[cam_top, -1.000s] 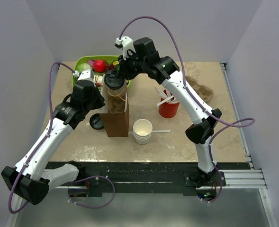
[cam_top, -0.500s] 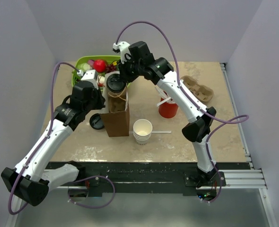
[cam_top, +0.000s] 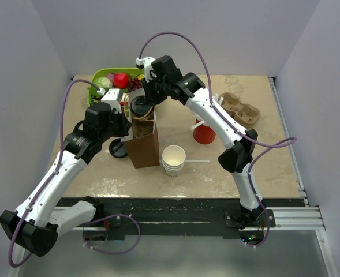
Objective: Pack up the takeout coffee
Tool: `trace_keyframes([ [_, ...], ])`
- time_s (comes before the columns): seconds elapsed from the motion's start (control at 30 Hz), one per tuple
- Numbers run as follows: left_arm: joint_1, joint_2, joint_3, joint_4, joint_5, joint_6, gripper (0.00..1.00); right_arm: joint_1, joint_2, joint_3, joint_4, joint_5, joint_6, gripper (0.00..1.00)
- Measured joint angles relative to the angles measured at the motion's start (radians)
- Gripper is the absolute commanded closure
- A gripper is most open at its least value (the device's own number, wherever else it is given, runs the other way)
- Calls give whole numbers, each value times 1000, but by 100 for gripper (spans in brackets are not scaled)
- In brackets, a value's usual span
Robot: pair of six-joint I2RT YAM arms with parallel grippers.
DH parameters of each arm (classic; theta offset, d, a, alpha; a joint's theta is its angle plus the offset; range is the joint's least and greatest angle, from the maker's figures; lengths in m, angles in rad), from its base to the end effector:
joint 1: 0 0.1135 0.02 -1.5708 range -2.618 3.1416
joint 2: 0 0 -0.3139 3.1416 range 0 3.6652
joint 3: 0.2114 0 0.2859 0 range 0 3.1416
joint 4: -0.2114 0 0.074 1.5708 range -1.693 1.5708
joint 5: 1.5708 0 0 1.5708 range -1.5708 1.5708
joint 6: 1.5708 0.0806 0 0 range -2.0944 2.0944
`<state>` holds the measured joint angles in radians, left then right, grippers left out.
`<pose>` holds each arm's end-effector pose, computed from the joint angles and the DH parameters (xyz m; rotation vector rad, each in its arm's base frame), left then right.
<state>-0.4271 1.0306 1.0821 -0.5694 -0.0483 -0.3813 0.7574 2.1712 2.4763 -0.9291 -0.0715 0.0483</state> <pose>0.2463 -0.1078 0.3805 0.0188 2.1182 -0.4371 0.4111 0.3967 0.4235 -0.8173 2.0894 0.5243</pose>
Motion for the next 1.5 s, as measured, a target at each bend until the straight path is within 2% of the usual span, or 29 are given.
trace_keyframes([
  [0.33,0,-2,-1,2,-12,-4,100,42,4,-79,0,90,29,100],
  [0.67,0,-3,-1,2,-12,-4,100,50,30,-73,-12,161,111,100],
  [1.13,0,-2,-2,6,-11,-5,100,49,78,-69,-108,174,224,100],
  [1.2,0,-2,-2,6,-11,-5,100,49,78,-69,-108,178,236,98],
  [1.27,0,-2,-2,6,-11,-8,100,49,78,-69,-108,184,249,92],
  [1.37,0,-2,-2,6,-12,-13,100,49,78,-69,-107,194,266,91],
  [1.5,0,-1,-2,6,-12,-20,100,49,78,-69,-107,216,283,78],
])
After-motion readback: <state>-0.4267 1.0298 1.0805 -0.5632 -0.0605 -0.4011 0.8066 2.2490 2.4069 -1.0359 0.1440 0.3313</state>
